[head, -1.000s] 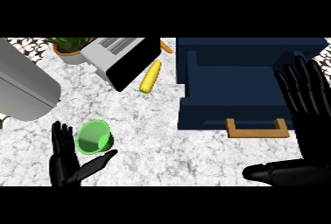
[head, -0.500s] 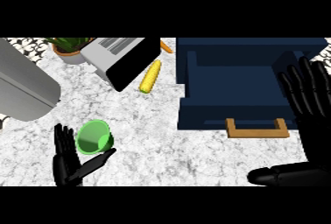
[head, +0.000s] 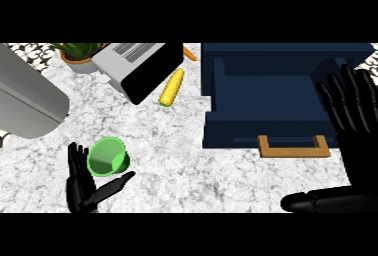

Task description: Pick up the cup, place it into the drawer and close the drawer

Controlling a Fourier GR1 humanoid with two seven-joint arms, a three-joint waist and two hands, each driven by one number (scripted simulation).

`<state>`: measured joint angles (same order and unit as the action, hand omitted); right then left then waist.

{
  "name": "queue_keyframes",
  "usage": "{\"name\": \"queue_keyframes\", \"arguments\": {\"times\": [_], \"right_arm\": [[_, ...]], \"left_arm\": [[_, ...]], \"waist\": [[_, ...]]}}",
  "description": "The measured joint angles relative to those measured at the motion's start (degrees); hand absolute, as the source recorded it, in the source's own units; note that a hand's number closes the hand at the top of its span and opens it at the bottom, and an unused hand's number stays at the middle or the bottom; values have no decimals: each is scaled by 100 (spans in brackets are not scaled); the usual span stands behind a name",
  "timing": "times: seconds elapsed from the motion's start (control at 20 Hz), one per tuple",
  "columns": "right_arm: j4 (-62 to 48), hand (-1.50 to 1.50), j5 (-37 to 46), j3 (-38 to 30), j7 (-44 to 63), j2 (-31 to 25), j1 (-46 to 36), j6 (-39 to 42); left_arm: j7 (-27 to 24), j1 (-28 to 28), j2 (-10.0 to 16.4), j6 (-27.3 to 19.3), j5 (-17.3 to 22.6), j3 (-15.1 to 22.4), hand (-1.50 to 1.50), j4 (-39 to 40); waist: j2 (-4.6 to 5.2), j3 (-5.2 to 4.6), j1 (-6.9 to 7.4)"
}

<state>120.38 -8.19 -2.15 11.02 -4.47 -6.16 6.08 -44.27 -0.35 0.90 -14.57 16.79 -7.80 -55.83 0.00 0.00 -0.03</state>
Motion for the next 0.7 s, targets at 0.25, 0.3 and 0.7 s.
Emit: {"name": "queue_keyframes", "arguments": {"times": [0.25,0.3,0.7], "right_arm": [[-205,-150,-15,-45,-97,-21,-108,51],[-94,-150,-62,-68,11,-40,-117,36],[20,-150,85,112,15,80,7,-35]], "left_arm": [[-298,-236,59,306,119,-152,-150,456],[-360,-249,28,256,199,-73,-150,509],[-766,-948,107,763,456,-395,-150,1581]], "waist": [[1,-1,0],[2,-1,-2],[3,-2,-15]]}}
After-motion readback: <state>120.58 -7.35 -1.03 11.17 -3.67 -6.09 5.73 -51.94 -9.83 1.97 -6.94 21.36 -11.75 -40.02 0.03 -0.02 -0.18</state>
